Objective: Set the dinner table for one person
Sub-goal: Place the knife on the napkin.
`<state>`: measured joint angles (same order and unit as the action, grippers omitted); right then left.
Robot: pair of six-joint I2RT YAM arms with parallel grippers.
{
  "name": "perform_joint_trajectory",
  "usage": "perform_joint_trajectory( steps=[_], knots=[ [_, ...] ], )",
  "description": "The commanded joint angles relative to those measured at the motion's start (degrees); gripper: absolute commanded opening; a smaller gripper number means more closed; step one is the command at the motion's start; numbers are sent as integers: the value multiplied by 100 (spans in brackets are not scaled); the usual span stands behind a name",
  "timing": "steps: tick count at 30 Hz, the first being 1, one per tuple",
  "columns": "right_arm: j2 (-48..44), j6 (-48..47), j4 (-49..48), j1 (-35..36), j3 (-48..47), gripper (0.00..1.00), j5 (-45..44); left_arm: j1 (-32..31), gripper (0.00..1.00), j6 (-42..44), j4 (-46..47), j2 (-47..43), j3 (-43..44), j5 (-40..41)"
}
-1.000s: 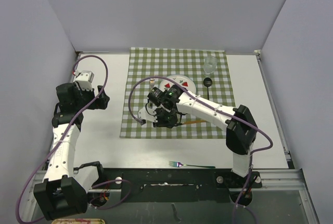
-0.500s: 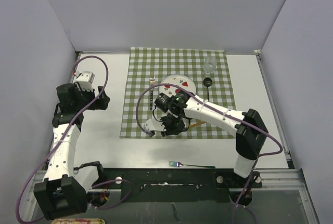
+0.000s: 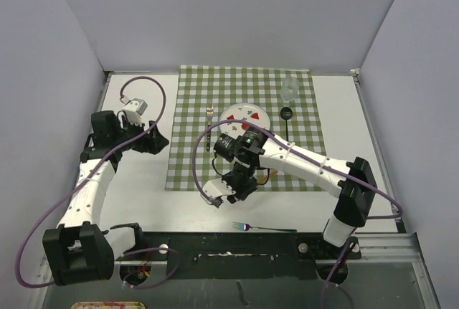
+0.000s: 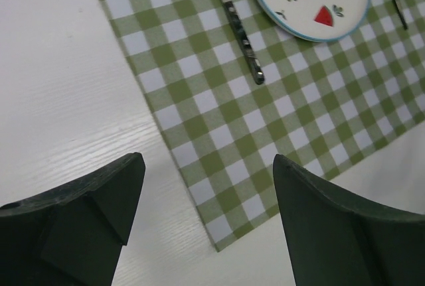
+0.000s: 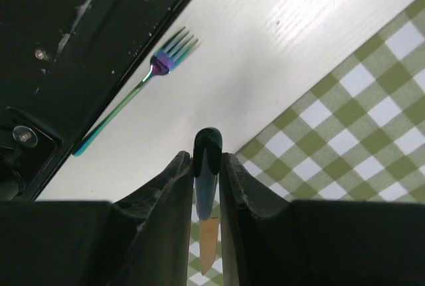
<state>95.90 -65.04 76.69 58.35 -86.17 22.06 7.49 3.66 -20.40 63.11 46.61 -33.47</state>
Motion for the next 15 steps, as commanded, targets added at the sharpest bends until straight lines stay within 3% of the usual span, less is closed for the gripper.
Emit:
perform_joint_trajectory(
  steps=[1, 15],
  knots=[
    [96, -272, 457, 162, -461, 0, 581, -449, 76, 84, -112, 143, 457, -1105],
    [555, -521, 1378, 673, -1853, 0, 1089, -863, 73, -616, -251, 1441, 1136, -2766]
  ],
)
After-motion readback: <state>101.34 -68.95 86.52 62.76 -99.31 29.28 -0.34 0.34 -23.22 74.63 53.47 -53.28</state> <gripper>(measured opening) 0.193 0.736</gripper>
